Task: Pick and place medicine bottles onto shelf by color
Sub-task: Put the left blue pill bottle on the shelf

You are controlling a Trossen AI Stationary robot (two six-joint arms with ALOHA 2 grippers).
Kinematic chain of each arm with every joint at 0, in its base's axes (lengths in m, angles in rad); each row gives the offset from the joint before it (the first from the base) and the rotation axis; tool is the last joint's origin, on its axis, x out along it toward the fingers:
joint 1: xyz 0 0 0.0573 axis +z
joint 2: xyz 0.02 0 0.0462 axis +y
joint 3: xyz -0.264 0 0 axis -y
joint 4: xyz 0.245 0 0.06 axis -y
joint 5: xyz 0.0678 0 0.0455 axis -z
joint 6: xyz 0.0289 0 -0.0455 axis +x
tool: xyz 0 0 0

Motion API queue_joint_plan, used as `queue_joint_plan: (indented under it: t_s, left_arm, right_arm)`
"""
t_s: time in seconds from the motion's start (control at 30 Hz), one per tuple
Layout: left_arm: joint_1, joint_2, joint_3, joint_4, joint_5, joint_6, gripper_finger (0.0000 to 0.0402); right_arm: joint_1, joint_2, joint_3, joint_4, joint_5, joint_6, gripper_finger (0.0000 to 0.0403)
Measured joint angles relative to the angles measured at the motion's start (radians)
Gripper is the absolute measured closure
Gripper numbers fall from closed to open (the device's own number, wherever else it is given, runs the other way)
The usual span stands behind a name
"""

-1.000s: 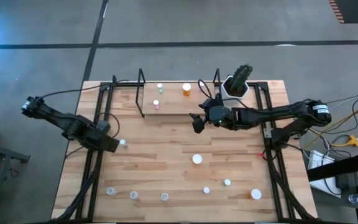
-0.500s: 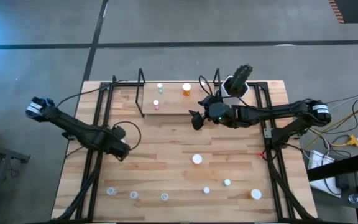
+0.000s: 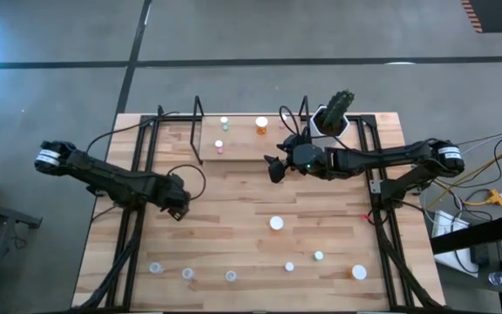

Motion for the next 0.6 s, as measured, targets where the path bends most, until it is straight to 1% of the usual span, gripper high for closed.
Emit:
queue_joint_plan:
  t_s: [0.13,0.47,0.6]
  left_arm:
    - [0.008,-0.002,-0.018,0.051,0.006,0.029,0.0187]
    - [0.009,0.0,0.0,0.045,0.013,0.038,0.0281]
    - [0.01,0.0,0.043,0.043,0.05,0.093,0.0308]
  right_arm:
    - [0.002,0.0,0.0,0.0,0.0,0.001,0.0101]
    - [0.002,0.0,0.0,0.0,0.0,0.0,0.0101]
    - [0.002,0.0,0.0,0.0,0.0,-0.001,0.0101]
